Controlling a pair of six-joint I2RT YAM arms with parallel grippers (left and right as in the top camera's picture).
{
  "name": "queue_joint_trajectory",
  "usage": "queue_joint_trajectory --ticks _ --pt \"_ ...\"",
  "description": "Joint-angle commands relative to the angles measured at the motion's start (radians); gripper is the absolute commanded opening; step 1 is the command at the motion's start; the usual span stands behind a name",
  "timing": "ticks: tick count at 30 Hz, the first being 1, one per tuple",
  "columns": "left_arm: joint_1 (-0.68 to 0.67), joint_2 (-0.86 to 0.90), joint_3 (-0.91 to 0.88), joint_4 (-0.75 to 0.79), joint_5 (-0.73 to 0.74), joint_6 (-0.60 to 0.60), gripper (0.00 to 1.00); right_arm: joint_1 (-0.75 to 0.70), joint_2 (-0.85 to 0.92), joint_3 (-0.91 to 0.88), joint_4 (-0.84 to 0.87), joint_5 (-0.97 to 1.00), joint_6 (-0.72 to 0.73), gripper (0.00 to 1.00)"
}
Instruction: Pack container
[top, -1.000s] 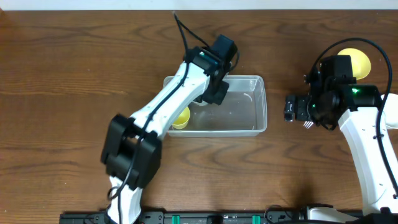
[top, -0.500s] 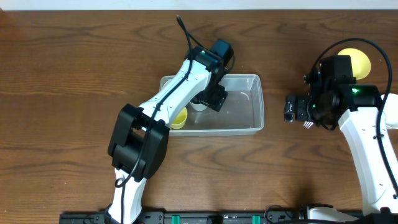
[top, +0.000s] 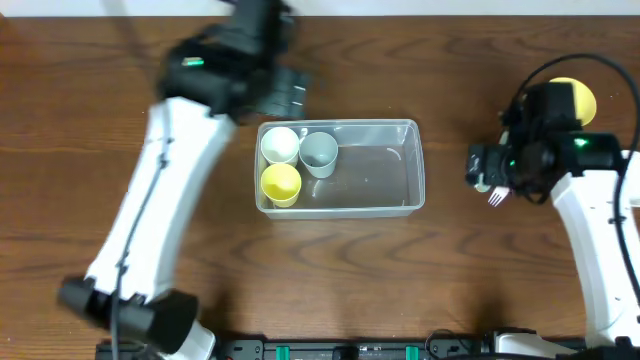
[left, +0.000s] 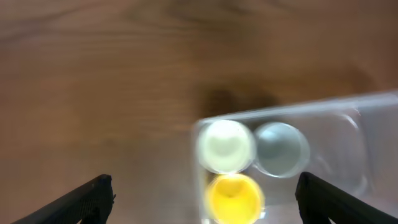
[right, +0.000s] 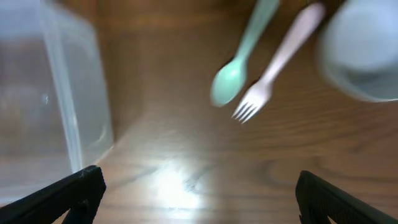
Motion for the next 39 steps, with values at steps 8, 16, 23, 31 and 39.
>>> queue_joint_trajectory --ticks 8,16,23,31,39 --pt "0.301 -0.129 -0.064 -0.077 0.168 -0.076 0.94 -0.318 0.173 0.161 0.028 0.030 -0.111 0.93" --pt "0.318 -0.129 -0.278 -0.016 0.193 -0.078 0.94 -0.341 0.428 0.161 0.125 0.037 -0.140 0.95" --pt "0.318 -0.129 -0.464 0.034 0.196 -0.077 0.94 -0.340 0.591 0.161 0.143 0.037 -0.140 0.84" --pt "0.318 -0.129 -0.500 0.045 0.196 -0.077 0.94 -0.340 0.618 0.161 0.151 0.037 -0.139 0.33" --pt "0.318 -0.129 -0.500 0.044 0.196 -0.077 0.94 -0.340 0.615 0.161 0.144 0.033 -0.114 0.01"
